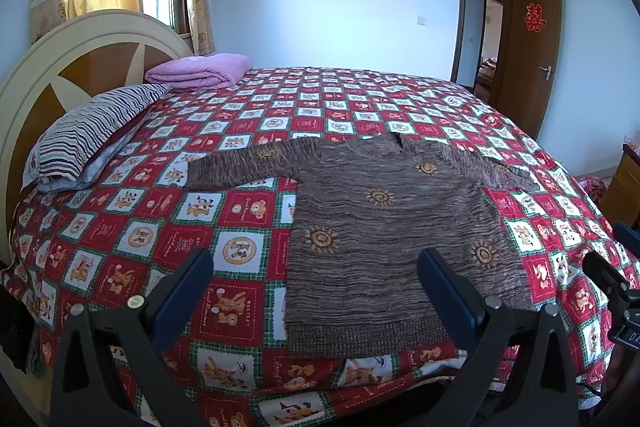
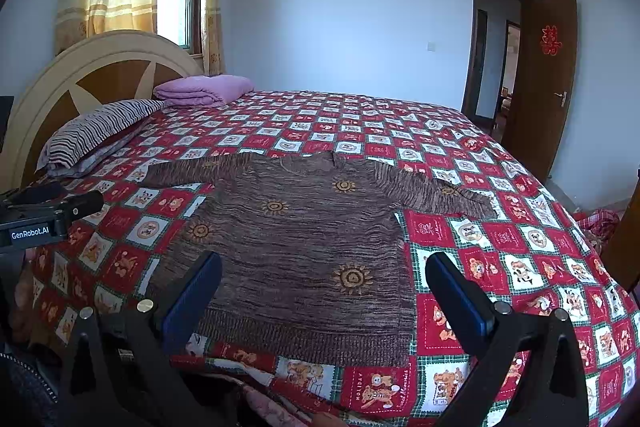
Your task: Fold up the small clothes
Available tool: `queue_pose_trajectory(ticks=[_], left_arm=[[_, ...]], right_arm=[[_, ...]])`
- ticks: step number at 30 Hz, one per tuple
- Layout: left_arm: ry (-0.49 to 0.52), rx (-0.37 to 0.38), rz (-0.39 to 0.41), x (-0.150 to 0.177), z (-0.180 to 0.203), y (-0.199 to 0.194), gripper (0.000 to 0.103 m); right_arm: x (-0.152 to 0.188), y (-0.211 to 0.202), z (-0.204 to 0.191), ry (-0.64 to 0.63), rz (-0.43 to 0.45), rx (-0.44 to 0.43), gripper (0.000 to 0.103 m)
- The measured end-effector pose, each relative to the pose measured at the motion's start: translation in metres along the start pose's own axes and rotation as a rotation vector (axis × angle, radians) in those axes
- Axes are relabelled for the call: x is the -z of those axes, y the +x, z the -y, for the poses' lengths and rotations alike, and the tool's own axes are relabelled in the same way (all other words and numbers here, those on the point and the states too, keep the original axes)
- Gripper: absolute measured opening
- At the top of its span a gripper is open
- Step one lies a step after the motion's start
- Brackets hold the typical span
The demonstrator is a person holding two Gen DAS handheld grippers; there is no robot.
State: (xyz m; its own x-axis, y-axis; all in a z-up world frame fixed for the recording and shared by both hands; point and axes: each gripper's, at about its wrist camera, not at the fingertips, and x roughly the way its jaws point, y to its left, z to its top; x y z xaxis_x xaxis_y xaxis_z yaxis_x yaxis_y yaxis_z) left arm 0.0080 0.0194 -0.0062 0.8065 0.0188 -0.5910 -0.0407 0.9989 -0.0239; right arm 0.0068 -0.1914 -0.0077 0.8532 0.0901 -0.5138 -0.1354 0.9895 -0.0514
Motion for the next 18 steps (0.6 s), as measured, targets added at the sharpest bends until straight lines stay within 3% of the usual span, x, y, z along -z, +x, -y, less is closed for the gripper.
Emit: queue_pose_trajectory(ticks=[18], left_arm=[[0.0, 0.001, 0.0, 0.0004, -0.0001, -0.0002, 0.103]], right_arm=[[0.0013, 0.0004, -0.0022, -0.001, -0.003, 0.001, 0.102]])
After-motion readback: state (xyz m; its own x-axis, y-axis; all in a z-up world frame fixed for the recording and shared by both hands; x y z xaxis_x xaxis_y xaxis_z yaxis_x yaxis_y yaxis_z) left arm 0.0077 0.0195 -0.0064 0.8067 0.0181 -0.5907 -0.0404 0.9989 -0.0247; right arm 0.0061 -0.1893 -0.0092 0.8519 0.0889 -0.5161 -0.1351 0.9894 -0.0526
